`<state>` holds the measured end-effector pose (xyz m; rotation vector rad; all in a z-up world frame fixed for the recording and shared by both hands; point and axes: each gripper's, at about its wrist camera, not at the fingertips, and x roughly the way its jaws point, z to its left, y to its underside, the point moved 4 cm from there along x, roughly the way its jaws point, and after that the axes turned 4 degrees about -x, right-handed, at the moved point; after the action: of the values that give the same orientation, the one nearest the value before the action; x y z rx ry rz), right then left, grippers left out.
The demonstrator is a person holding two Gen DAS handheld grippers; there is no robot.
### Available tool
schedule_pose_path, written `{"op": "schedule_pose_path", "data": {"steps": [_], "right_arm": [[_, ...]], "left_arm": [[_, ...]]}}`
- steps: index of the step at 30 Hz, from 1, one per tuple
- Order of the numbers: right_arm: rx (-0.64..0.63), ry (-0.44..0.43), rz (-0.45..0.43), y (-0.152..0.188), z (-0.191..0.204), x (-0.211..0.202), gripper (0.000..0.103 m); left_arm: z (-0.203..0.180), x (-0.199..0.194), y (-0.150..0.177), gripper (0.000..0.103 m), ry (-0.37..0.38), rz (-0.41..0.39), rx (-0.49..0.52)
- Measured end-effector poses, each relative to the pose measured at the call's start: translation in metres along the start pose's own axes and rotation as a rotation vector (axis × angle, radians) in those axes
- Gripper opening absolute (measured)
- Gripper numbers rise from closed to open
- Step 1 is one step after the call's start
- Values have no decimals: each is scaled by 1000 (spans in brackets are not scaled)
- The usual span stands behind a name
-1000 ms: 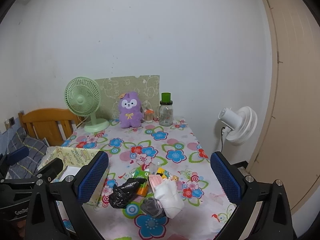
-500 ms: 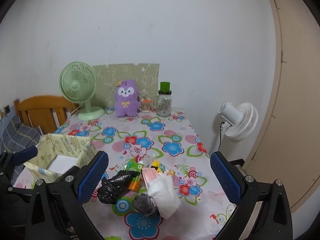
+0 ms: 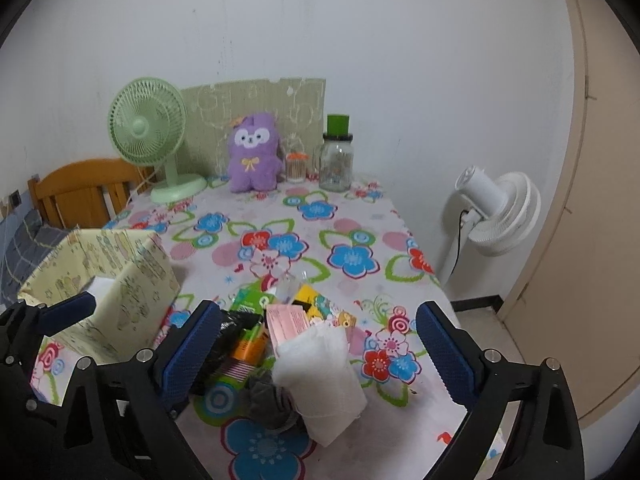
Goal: Organize soft objects
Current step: 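Grasp the black plastic bag with the left tool while the right tool grasps the white cloth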
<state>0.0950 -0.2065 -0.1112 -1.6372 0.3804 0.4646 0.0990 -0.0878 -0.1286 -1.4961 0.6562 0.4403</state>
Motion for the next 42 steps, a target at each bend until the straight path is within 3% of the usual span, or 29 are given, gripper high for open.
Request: {"op": "schedule_pose_path", "data": {"steps": [6, 15, 20, 23, 31, 42], "right_arm": [[8, -22, 63, 13, -6, 28, 97], [55, -57, 178, 39, -13, 68, 90], [94, -90, 239, 51, -15, 84, 73], [115, -113, 260, 55, -14, 90, 63], [112, -108, 244, 49, -13, 83, 38], [125, -108, 196, 35, -17, 64, 28]], "left_arm": [[-6, 28, 9, 100, -9, 56, 9], [-4, 57, 23, 83, -39, 128, 14], [-3, 68, 24, 62, -31, 157, 2], [-3, 67, 23, 56, -9, 159, -6], [-9, 56, 16, 52, 16, 130, 5], [-12, 34, 0, 52, 31, 76, 4]]}}
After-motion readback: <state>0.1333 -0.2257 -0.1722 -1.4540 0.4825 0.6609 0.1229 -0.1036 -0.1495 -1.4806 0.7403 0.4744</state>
